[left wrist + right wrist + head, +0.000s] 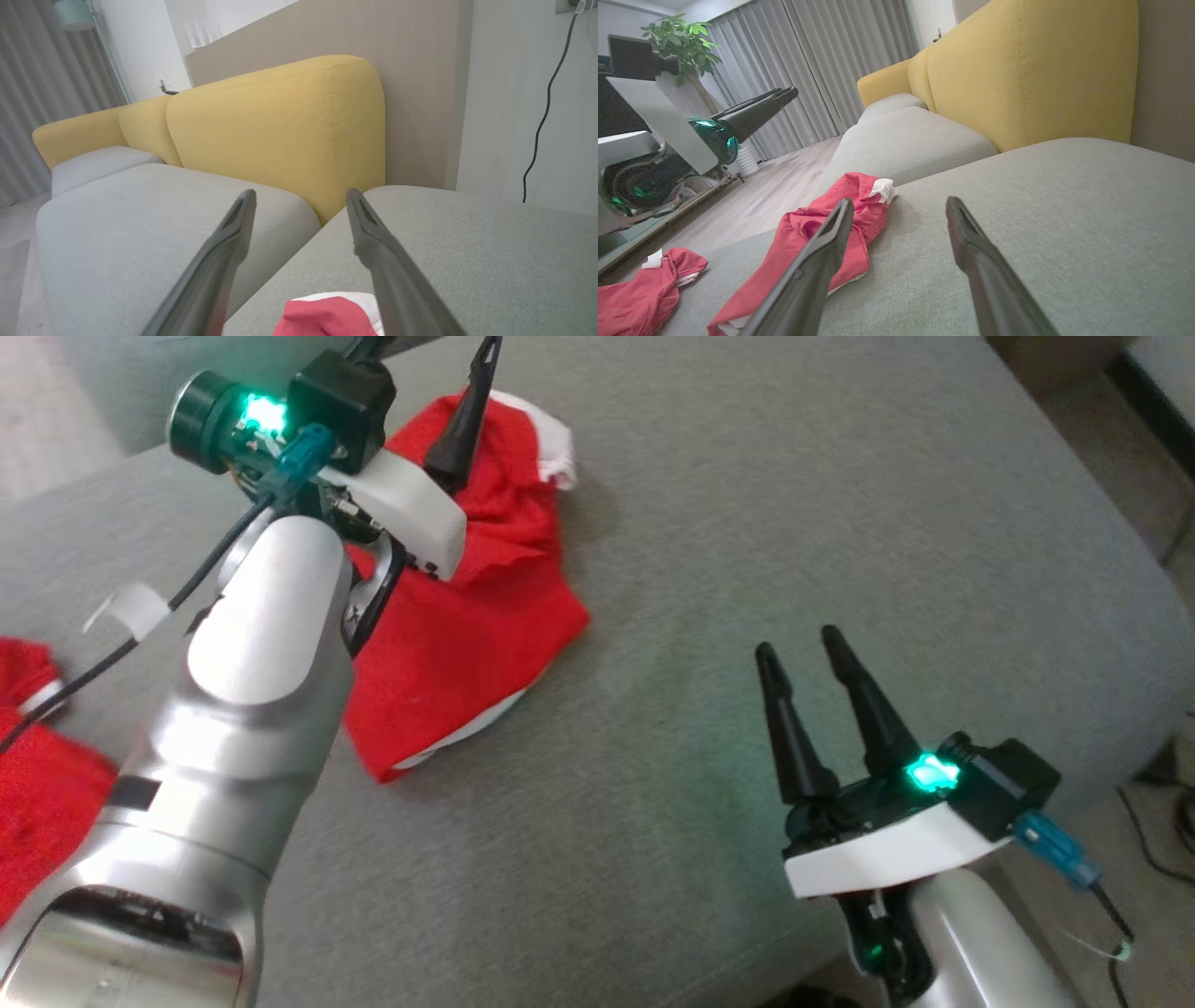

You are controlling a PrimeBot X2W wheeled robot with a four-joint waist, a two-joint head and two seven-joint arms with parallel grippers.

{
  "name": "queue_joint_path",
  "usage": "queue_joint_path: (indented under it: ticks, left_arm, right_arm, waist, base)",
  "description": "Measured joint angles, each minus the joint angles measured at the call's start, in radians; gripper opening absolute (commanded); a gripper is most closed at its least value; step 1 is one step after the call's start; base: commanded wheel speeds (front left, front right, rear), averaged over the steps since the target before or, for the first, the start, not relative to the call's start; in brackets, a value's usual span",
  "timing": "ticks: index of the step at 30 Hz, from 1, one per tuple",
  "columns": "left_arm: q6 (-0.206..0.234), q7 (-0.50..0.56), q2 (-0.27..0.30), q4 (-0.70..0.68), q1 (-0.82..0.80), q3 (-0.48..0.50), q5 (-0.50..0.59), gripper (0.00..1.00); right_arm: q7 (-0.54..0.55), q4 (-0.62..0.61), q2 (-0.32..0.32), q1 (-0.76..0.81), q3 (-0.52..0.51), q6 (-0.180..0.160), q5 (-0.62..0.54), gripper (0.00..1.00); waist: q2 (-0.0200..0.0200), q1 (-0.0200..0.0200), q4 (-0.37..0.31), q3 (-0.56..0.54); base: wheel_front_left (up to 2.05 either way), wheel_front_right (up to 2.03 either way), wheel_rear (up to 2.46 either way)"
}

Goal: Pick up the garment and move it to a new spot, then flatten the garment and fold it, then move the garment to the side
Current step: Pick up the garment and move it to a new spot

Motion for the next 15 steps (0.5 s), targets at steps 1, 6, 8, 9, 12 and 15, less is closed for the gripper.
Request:
queue_joint_path:
  ticks: [1,6,8,9,12,15]
  left_arm:
    - [0.0,-0.01,-0.001,-0.001,0.0,-0.001,0.0,1.0]
    - [0.023,-0.075,-0.009,-0.04,0.023,0.003,-0.016,1.0]
    - [0.042,-0.097,-0.009,-0.072,0.061,0.008,-0.026,1.0]
    - [0.051,-0.107,-0.007,-0.089,0.088,0.01,-0.032,1.0]
    - [0.084,-0.129,0.0,-0.142,0.2,0.023,-0.046,1.0]
    - [0.118,-0.141,0.015,-0.204,0.33,0.037,-0.062,1.0]
  right_arm:
    - [0.0,0.001,0.0,0.0,-0.008,0.0,-0.006,1.0]
    - [0.0,0.018,0.0,0.002,-0.066,0.0,-0.043,1.0]
    - [0.0,0.022,0.0,0.004,-0.098,0.0,-0.056,1.0]
    - [0.0,0.025,0.0,0.004,-0.111,0.0,-0.062,1.0]
    - [0.0,0.036,0.0,0.006,-0.149,0.0,-0.086,1.0]
    - [0.0,0.043,0.0,0.01,-0.192,0.0,-0.102,1.0]
  waist:
    - [0.0,0.0,0.012,-0.003]
    - [0.0,-0.0001,0.092,-0.02]
    - [0.0,-0.0002,0.132,-0.029]
    - [0.0,-0.0001,0.153,-0.034]
    - [0.0,-0.0001,0.215,-0.049]
    - [0.0,-0.0002,0.278,-0.064]
  base:
    - [0.0,0.0,0.0]
    - [0.0,0.0,0.0]
    - [0.0,0.0,0.0]
    - [0.0,0.0,0.0]
    - [0.0,0.0,0.0]
    - [0.0,0.0,0.0]
